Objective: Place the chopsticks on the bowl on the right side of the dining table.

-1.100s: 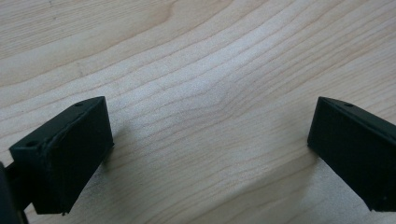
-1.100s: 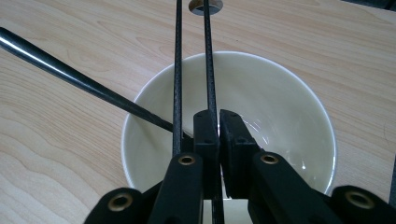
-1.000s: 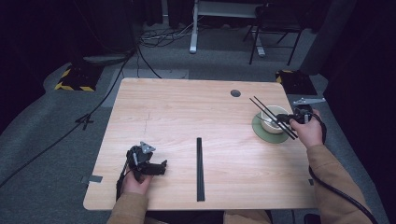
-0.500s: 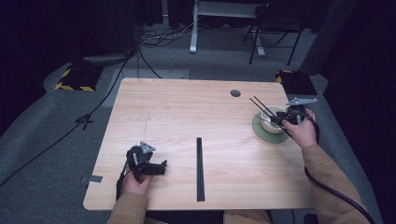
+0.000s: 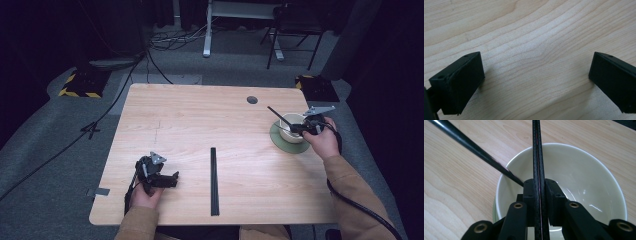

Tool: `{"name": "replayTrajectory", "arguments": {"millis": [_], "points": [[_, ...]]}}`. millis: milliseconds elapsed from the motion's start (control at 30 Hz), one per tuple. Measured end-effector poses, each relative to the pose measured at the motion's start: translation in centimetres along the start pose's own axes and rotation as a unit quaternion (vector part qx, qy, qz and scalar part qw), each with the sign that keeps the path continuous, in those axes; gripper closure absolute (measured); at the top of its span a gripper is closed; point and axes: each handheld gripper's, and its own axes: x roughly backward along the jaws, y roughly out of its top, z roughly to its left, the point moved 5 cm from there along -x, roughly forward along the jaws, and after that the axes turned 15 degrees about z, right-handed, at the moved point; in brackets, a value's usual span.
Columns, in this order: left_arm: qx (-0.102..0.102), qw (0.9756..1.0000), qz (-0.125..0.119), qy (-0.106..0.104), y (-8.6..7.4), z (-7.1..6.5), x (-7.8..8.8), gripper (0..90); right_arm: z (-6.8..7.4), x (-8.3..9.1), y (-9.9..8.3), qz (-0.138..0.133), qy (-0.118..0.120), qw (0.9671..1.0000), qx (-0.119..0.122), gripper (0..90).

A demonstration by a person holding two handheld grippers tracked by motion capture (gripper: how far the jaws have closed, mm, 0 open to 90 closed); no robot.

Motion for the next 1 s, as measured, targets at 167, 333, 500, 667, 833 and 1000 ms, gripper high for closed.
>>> {"name": "replayTrajectory", "arguments": {"millis": [167, 333, 500, 667, 833, 1000], "points": [[0.0, 1.0, 0.0, 0.0, 0.0, 0.0, 0.0, 0.3, 0.0, 0.5, -0.3, -0.009, -0.005, 0.9999, -0.007, 61.6], [0.0, 1.0, 0.0, 0.0, 0.0, 0.0, 0.0, 0.3, 0.0, 2.8, -1.1, -0.053, -0.023, 0.9981, -0.023, 51.9], [0.0, 1.0, 0.0, 0.0, 0.0, 0.0, 0.0, 0.3, 0.1, 3.9, -2.6, -0.046, -0.037, 0.9979, -0.027, 49.2], [0.002, 1.0, 0.0, 0.0, 0.1, 0.0, 0.0, 0.3, 0.0, 3.8, -3.3, -0.033, -0.051, 0.9978, -0.026, 48.5], [0.002, 1.0, 0.0, -0.001, 0.1, 0.0, 0.0, 0.3, -0.1, 3.2, -3.4, -0.02, -0.05, 0.9982, -0.024, 48.7], [0.002, 1.0, 0.0, -0.001, 0.1, 0.0, 0.0, 0.3, -0.7, 3.1, -3.3, -0.017, -0.059, 0.9975, -0.034, 49.3]]}}
